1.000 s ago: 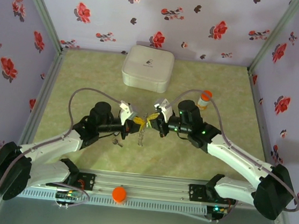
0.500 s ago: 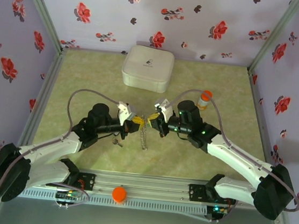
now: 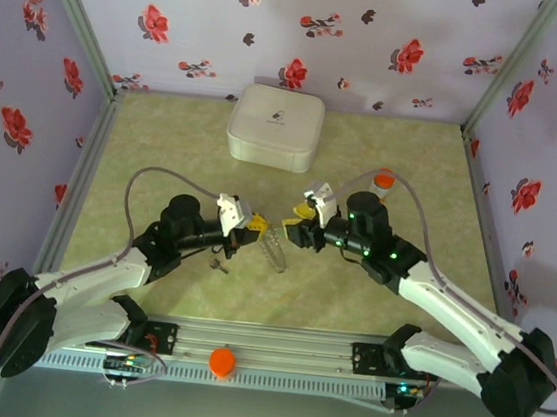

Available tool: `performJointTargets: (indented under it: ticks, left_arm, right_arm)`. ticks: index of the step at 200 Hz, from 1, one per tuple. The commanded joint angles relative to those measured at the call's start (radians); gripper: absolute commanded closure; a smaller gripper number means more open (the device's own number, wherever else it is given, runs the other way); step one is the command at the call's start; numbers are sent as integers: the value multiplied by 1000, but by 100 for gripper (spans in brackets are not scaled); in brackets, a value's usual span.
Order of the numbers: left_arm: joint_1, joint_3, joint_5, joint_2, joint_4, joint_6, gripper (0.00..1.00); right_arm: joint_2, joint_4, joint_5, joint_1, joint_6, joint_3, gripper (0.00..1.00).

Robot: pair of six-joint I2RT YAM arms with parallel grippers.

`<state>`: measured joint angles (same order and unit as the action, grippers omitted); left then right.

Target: Put the keys on the keyring

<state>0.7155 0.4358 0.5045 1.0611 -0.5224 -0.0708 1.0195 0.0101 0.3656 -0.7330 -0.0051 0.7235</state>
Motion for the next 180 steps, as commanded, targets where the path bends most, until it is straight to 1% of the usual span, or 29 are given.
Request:
performJointTargets:
  ticks: [1,18,29,49,82,123,180]
  left_arm:
    - [8,-42,3,14,-185,-65,100]
    - [9,-65,56,41,-248,-111,100]
    - [9,-83,104,62,-302,-140,100]
    - [9,-97,138,98,-370,-141,100]
    - [9,-97,190,126,-395,-127,100]
    - [9,-85,234,142,-383,-101,100]
    - [9,-80,254,134,-381,-86,100]
  right_arm:
    - [-46,69,23,9,-147,-70,53]
    - [-40,82,115,1,-260,-97,57]
    - [-32,71,122,-13,-289,-92,58]
    - [-20,62,132,-24,-308,-79,61]
    - [-8,69,169,-25,-335,-92,69]
    - [39,78,177,-26,-381,-93,70]
    - [106,114,260,-25,-369,-74,77]
